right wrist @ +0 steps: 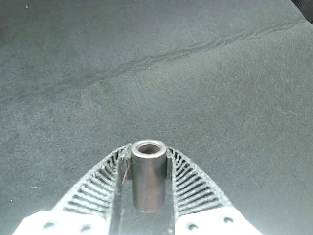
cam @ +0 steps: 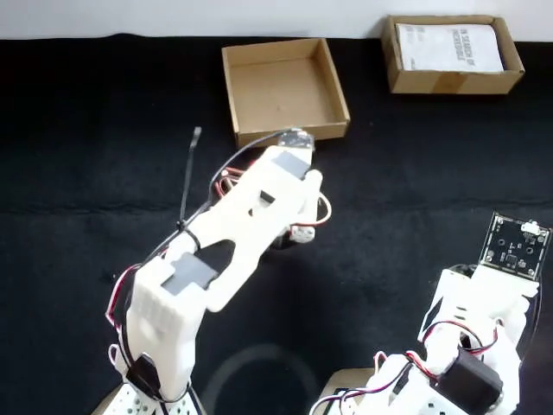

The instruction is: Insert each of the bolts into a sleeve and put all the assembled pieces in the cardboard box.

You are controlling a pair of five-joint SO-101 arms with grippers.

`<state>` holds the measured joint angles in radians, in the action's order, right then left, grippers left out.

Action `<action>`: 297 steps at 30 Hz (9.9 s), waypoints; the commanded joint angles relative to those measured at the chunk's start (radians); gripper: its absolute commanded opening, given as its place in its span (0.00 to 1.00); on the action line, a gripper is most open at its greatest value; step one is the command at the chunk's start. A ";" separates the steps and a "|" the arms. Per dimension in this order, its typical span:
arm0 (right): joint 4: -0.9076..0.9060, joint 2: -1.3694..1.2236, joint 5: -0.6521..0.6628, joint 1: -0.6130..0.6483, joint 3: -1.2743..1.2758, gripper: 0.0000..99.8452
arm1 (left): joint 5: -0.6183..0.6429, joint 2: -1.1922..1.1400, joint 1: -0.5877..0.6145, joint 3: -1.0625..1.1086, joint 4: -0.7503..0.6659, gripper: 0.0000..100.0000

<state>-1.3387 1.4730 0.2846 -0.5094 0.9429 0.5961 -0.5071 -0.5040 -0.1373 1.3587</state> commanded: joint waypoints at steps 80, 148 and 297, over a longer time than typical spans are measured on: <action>-0.044 0.004 0.098 0.070 0.002 0.01 | 0.161 -0.038 0.191 -0.056 -0.361 0.17; 0.443 0.059 -0.543 1.109 0.259 0.01 | -0.270 1.893 0.209 1.191 -0.526 0.01; 0.704 -0.806 -0.437 0.840 -0.633 0.01 | -0.433 1.561 0.450 0.435 0.302 0.01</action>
<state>-0.6636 0.7795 -0.1603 0.3422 0.5255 0.1680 1.0042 -0.1603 0.1573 1.7331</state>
